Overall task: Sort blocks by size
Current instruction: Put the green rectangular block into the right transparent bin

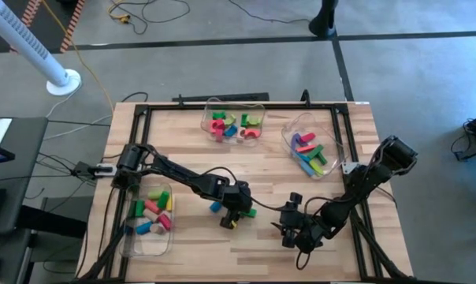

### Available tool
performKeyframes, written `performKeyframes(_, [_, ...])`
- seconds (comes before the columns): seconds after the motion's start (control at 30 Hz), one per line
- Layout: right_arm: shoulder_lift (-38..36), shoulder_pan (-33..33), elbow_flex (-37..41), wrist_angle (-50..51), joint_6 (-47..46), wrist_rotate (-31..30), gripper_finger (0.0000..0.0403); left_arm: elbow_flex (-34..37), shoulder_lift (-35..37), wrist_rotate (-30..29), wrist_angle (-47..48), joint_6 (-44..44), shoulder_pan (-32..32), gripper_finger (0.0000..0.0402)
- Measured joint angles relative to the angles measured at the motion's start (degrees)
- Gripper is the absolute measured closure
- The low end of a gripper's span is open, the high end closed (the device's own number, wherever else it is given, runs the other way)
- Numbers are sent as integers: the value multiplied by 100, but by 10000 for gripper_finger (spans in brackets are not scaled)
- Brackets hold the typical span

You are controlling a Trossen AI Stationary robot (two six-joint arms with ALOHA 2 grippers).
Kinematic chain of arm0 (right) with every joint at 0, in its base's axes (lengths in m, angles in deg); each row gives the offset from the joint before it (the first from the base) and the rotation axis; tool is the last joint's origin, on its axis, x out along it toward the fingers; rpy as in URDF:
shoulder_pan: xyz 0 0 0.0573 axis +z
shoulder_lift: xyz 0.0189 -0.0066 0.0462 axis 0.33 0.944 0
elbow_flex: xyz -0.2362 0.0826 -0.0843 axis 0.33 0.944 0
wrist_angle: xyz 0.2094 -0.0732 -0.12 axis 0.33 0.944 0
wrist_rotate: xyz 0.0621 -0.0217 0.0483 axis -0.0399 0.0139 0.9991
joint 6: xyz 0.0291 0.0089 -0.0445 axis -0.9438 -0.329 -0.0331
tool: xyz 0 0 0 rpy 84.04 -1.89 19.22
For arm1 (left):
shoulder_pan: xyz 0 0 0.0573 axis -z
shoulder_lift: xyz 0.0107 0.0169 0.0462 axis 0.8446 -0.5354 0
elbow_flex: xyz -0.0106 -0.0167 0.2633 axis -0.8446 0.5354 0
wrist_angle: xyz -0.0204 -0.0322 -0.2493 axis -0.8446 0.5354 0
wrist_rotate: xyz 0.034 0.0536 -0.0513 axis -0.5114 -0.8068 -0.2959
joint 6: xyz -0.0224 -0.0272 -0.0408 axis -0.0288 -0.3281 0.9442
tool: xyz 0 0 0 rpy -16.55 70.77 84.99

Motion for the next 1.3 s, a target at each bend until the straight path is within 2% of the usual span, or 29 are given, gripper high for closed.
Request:
performKeyframes(0.17, [0, 0, 0, 0, 2, -2, 148, 0, 0, 5, 12, -2, 0, 279])
performKeyframes(0.57, [0, 117, 0, -205, 240, -69, 148, 28, 206, 97, 207, -68, -13, 279])
performKeyframes(0.8, [0, 293, -2, -1464, 1883, -459, 148, 20, 932, 1072, 83, -49, -220, 279])
performKeyframes(1.03, [0, 274, -2, -2367, 3600, -1076, 148, 13, 1253, 2490, -204, 376, -550, 279])
performKeyframes(1.3, [0, 25, -2, -2721, 4726, -870, 148, 15, 1211, 2905, -466, 525, -586, 279])
